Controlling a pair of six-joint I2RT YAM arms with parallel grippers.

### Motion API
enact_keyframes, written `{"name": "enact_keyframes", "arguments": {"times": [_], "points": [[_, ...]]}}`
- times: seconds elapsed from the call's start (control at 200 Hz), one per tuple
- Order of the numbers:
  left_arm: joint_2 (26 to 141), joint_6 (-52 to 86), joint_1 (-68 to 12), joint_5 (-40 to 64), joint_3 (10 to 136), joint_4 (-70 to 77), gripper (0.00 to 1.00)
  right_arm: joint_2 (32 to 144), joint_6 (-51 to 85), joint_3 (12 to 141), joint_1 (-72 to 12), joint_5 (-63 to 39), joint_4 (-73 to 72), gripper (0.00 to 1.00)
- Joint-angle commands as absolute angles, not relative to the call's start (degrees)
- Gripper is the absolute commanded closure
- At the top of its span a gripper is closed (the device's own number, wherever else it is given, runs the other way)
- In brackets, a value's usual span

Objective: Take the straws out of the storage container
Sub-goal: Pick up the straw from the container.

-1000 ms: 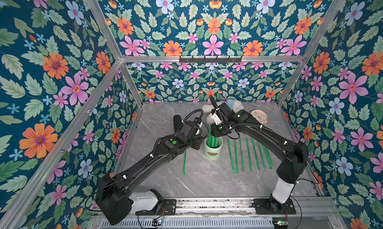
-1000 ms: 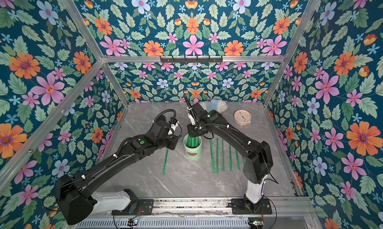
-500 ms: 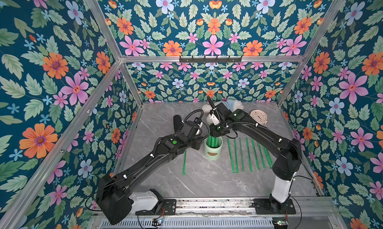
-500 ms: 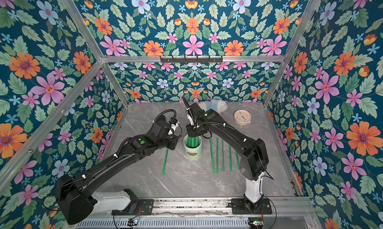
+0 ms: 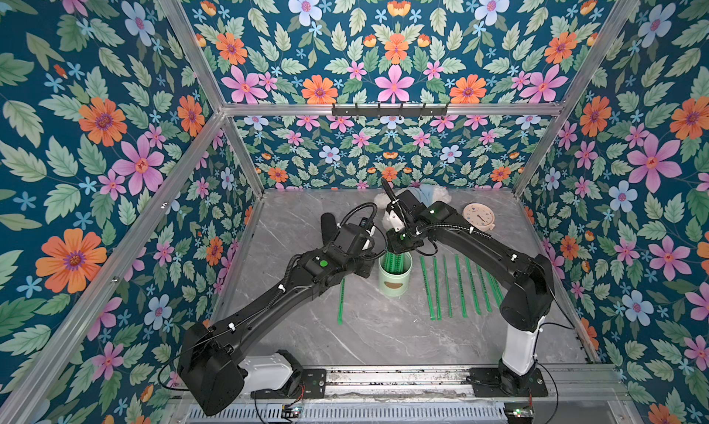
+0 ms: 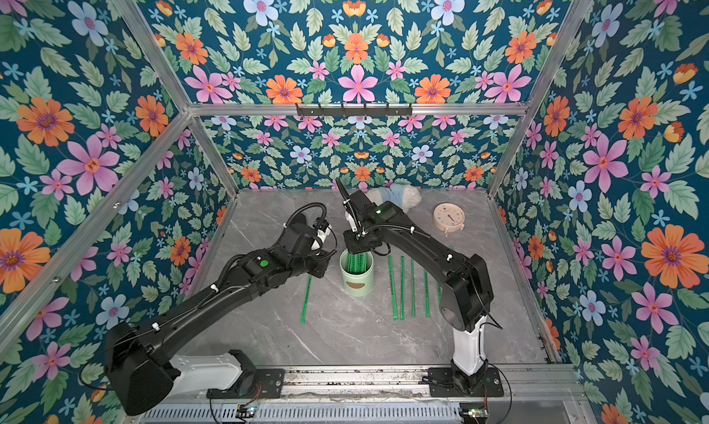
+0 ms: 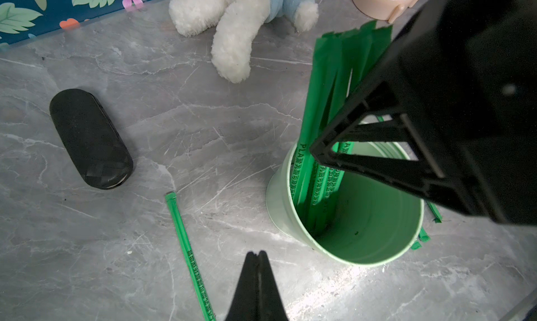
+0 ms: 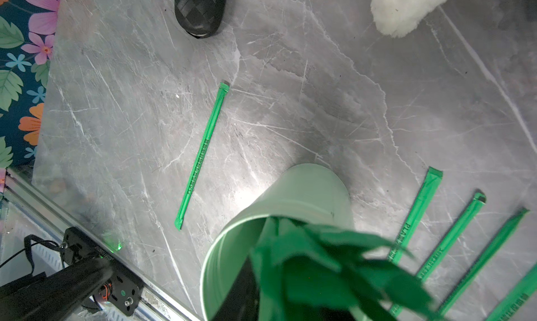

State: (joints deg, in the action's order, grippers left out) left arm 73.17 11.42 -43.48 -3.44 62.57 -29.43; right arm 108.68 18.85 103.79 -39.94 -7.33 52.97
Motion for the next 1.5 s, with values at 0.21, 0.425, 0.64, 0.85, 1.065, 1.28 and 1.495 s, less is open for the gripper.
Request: {"name": "enact_keyframes", "arguments": {"times": [0.21, 0.425, 0.64, 0.85, 1.065, 1.28, 1.495], "points": [[73.30, 10.72, -43.51, -3.65, 62.64, -29.36, 1.00, 108.89, 18.38, 104.42, -39.99, -7.21, 54.48, 0.82], [73.43, 10.67, -43.53, -3.69, 62.66, -29.36, 1.00, 107.71, 18.43, 103.85, -40.03, -7.21, 55.28, 0.87], [73.56, 10.72, -43.51, -3.54, 62.67, -29.36, 1.00, 105.46, 18.11, 103.34, -40.34, -6.36, 56.36, 0.88], [73.48, 10.72, -43.51, -3.69, 62.67, -29.36, 1.00, 102.51, 17.66, 104.12, -40.44, -5.94, 57.68, 0.89], [73.49, 10.69, -43.51, -3.76, 62.75, -29.36, 1.00, 98.24, 15.83, 106.72, -40.43, -5.41, 60.69, 0.89], [73.39, 10.70, -43.51, -4.12, 62.70, -29.36, 1.00, 92.38, 13.70, 110.73, -40.41, -4.69, 63.24, 0.90], [73.39, 10.72, -43.55, -4.17, 62.75, -29.44, 1.00, 87.90, 10.85, 114.39, -37.84, -1.29, 68.31, 0.90]]}}
